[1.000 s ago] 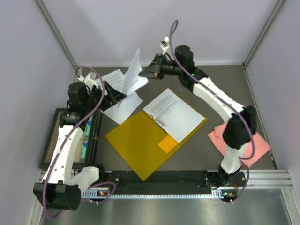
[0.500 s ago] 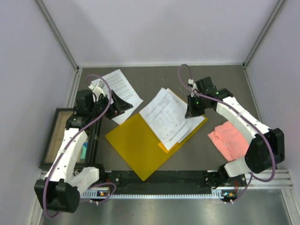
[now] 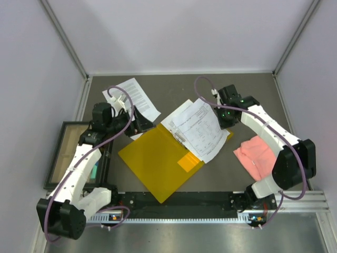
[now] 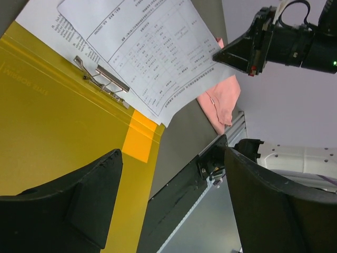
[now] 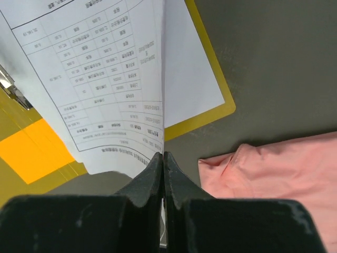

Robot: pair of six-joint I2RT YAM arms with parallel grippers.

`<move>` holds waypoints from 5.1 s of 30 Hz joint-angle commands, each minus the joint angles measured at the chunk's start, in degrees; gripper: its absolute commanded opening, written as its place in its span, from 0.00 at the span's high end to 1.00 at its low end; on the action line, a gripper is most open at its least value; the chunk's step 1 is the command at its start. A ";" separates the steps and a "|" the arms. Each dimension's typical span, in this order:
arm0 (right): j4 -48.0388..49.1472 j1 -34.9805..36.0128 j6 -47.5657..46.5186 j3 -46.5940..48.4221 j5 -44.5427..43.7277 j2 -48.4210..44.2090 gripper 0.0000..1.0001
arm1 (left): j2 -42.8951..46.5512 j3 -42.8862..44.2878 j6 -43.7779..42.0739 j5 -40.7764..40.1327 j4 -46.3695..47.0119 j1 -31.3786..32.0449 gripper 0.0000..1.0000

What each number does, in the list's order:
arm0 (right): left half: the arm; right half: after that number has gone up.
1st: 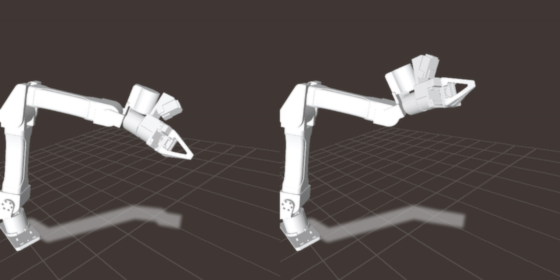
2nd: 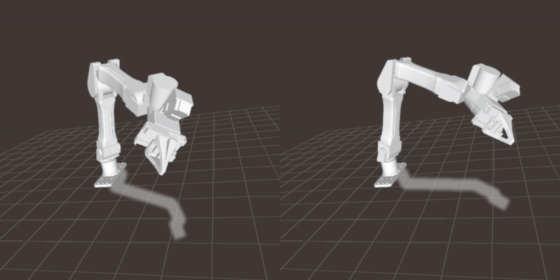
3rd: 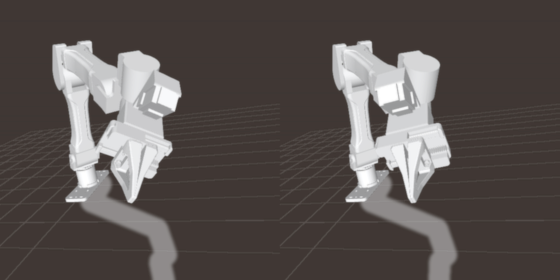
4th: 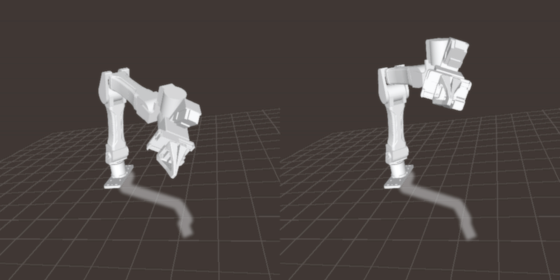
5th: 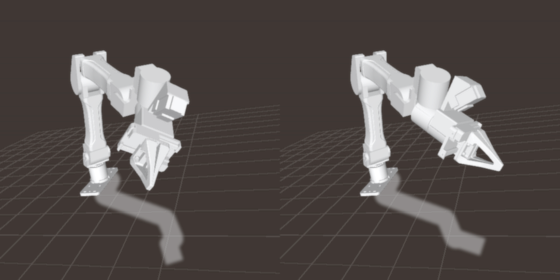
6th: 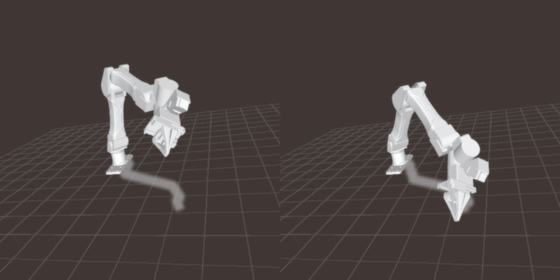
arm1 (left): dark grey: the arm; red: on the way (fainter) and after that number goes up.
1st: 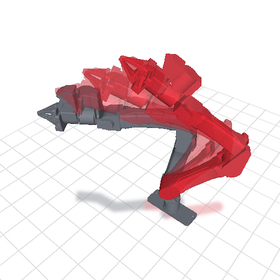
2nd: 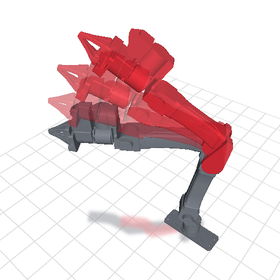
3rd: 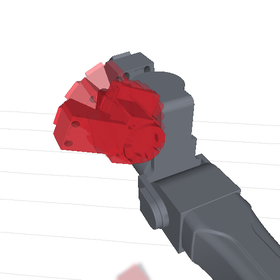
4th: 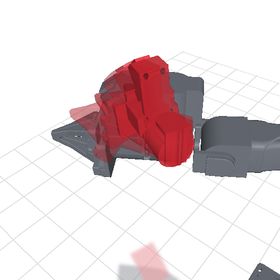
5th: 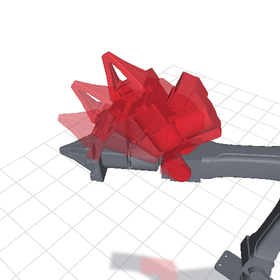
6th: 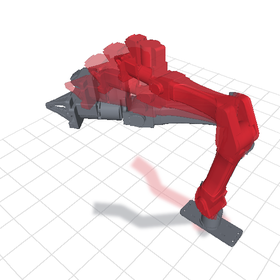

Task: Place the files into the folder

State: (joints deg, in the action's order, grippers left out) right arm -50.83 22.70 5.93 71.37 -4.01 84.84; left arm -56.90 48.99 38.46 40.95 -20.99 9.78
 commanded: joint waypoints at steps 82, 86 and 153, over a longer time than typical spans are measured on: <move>28.86 10.26 15.32 27.30 13.83 19.99 0.01 | -17.26 10.15 -1.20 -26.88 1.04 2.53 0.18; 30.52 10.17 19.02 38.11 20.69 31.42 0.02 | -22.54 13.48 0.30 -29.43 3.24 1.12 0.18; 66.03 13.07 56.20 58.88 33.98 73.98 0.30 | -53.22 18.95 6.72 -30.75 11.77 -8.64 0.24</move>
State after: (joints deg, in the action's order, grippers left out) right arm 7.27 35.42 58.26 130.15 27.97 157.23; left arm -110.06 69.60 46.26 9.39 -8.43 1.06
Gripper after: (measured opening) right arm 0.692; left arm 0.763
